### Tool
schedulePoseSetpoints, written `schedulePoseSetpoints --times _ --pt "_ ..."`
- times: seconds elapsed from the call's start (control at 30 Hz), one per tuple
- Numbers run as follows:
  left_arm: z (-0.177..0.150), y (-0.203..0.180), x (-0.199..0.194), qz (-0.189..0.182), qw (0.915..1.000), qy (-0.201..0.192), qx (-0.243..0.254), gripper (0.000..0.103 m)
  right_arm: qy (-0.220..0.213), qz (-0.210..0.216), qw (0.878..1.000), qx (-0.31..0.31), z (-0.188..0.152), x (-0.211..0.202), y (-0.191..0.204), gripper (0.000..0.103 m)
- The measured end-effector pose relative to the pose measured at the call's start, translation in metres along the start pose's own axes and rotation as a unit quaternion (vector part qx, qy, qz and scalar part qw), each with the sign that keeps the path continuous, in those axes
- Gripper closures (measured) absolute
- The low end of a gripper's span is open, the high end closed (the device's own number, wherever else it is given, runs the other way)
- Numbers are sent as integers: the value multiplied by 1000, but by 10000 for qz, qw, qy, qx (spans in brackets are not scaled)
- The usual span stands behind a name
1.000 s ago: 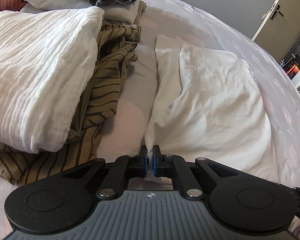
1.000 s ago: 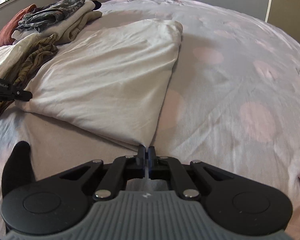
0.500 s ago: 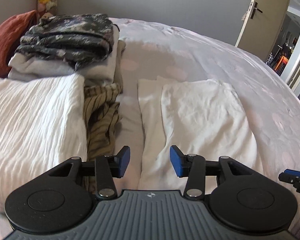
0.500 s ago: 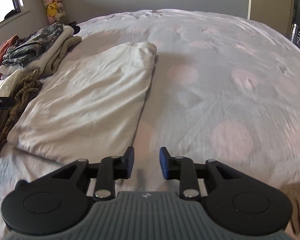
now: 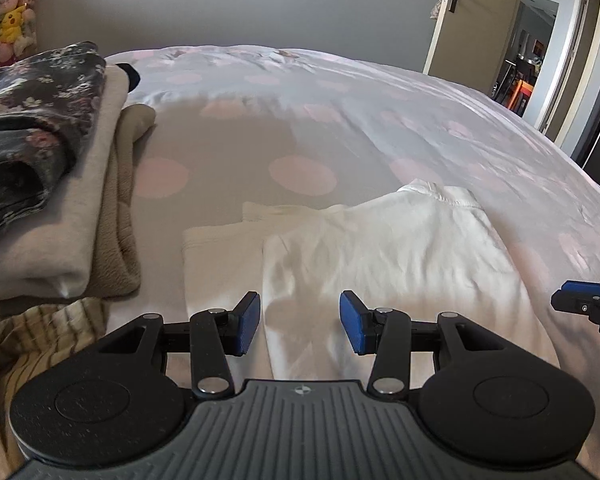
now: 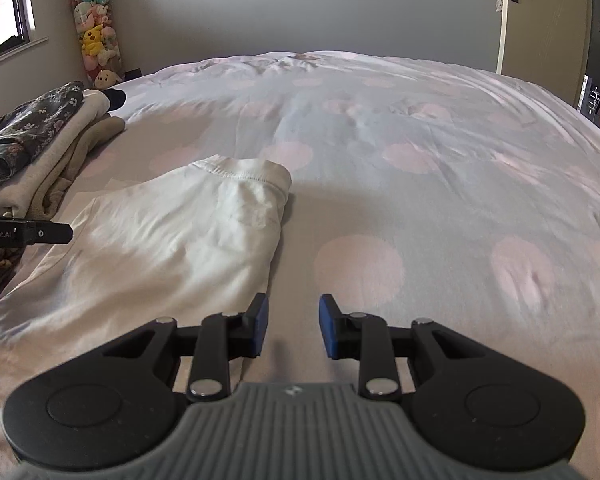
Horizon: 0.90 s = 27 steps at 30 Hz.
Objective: Fold clothes
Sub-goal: 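Open the left gripper and move both grippers toward the shirt's edge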
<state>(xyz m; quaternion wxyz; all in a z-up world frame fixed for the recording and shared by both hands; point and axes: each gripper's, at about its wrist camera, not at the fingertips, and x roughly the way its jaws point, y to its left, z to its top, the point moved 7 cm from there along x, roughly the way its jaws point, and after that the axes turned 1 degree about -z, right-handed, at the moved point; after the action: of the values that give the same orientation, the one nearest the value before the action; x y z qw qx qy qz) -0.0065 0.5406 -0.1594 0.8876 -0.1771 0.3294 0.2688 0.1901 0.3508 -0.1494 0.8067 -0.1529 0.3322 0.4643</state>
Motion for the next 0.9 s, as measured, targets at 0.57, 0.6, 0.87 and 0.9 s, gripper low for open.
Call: schedulePoseSetpoints --times 0.57,0.6,0.87,0.9 --pt "20 17 37 283 9994 -168 69 65 -49 -43 9996 -274 25 30 -4 67" --pt "21 18 32 400 9988 -271 81 35 -72 -17 9997 -237 27 29 -5 66" --pt "17 29 42 413 9989 34 -206 28 -174 228 9996 12 52 35 -7 54" --pt "15 31 45 364 9987 105 -334 36 -192 279 9994 29 56 37 -6 52"
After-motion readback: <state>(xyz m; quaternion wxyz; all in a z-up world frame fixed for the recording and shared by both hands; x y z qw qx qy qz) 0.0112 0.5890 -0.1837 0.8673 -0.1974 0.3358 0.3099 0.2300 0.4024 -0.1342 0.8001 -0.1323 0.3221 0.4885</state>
